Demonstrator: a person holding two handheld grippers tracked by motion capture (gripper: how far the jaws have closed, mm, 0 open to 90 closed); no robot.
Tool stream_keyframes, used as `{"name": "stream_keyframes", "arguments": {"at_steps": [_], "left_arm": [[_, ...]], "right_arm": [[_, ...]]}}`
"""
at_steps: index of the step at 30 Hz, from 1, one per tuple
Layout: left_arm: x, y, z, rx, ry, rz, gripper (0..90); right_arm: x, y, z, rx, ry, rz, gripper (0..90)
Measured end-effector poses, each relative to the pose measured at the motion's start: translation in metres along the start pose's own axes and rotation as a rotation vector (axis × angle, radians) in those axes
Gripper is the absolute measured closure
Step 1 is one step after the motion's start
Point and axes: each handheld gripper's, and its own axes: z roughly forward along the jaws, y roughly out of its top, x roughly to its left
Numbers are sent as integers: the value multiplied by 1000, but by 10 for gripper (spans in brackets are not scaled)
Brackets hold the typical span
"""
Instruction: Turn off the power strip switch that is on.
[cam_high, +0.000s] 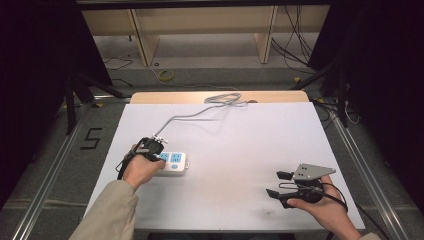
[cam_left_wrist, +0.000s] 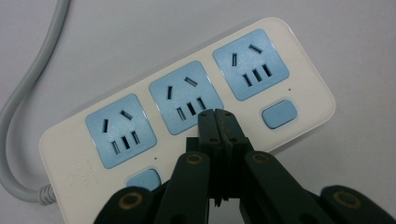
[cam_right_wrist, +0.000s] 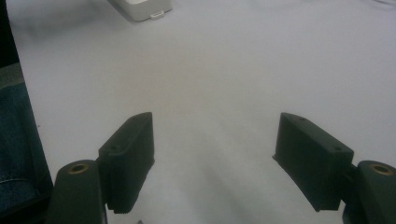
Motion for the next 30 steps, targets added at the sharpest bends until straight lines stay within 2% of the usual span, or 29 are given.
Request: {"name": "stream_keyframes", "arguments": {"at_steps": [17,23,30], "left_arm": [[2,4,1,32,-11,-20,900],[-1,8,2,51,6,-5,900],[1,9,2,63,-9,-25,900]], "right_arm": [[1,0,0,6,3,-3,287],[1,0,0,5,4,-1,287],[1,0,1,5,4,0,287]]}}
